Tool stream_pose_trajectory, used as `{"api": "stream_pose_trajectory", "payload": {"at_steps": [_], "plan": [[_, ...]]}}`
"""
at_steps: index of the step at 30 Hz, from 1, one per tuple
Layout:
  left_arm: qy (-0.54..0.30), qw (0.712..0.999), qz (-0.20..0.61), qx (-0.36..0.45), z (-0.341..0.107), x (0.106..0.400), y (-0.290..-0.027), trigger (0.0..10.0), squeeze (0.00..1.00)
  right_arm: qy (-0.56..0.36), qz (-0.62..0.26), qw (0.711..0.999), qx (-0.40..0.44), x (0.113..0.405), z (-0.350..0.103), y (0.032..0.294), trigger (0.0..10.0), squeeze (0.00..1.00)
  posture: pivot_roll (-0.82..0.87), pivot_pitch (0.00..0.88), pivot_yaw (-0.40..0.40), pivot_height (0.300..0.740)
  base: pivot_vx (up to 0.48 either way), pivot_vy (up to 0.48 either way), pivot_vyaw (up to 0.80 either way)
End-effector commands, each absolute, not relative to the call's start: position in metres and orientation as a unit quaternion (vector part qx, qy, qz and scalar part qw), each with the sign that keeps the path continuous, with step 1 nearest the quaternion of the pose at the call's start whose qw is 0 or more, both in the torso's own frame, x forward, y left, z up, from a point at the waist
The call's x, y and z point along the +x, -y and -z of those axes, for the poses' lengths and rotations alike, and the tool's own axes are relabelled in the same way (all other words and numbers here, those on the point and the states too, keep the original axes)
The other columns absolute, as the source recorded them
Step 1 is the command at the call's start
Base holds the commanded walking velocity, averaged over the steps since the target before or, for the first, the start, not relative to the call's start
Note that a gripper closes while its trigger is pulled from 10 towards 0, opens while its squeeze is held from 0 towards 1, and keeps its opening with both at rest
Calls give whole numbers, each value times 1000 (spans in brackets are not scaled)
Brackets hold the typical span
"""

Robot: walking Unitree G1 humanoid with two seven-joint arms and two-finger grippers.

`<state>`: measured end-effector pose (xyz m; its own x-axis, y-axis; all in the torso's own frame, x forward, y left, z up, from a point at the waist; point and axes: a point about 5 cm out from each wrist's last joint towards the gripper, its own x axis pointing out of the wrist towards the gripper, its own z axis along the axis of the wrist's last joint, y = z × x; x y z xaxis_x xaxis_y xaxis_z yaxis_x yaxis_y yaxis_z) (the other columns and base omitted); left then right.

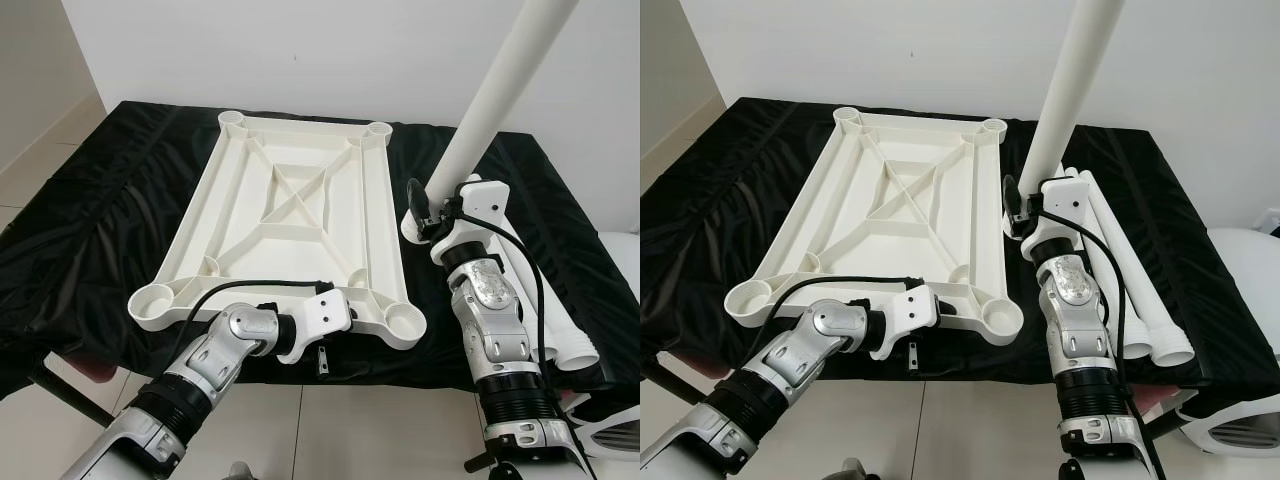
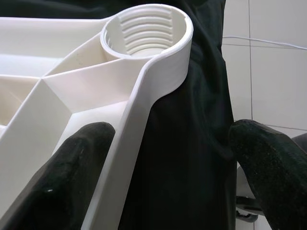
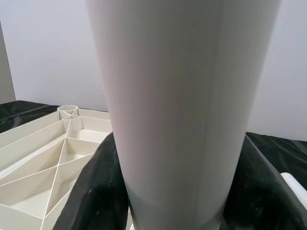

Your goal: Building children table

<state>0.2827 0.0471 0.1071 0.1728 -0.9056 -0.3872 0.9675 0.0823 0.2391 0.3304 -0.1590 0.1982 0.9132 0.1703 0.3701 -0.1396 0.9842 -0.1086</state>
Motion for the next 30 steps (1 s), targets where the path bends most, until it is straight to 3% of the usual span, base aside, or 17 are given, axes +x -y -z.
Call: {"api": "stream_pose_trajectory", "payload": {"at_steps": [1, 22, 23, 25, 26, 30], "plan": [[-107, 716, 653, 221, -96, 278, -53, 10000, 0, 202, -82, 975, -40, 331, -202, 158, 10000, 0, 19, 9, -16, 740, 0, 0, 0], [-128, 697, 676, 203, -93, 271, -56, 10000, 0, 203, -68, 976, -44, 327, -202, 164, 10000, 0, -4, 30, 5, 740, 0, 0, 0], [-129, 698, 677, 192, -94, 271, -56, 5333, 0, 203, -67, 976, -43, 326, -202, 164, 10000, 0, -5, 31, 8, 740, 0, 0, 0], [-129, 700, 678, 184, -95, 271, -56, 5333, 0, 203, -67, 976, -43, 326, -202, 164, 10000, 0, -5, 32, 9, 740, 0, 0, 0], [-131, 700, 679, 178, -95, 271, -57, 0, 0, 203, -65, 976, -43, 326, -202, 164, 10000, 0, -6, 36, 10, 740, 0, 0, 0], [-139, 697, 682, 173, -96, 271, -60, 0, 0, 204, -64, 976, -44, 326, -203, 165, 10000, 0, -9, 31, 13, 740, 0, 0, 0]]}}
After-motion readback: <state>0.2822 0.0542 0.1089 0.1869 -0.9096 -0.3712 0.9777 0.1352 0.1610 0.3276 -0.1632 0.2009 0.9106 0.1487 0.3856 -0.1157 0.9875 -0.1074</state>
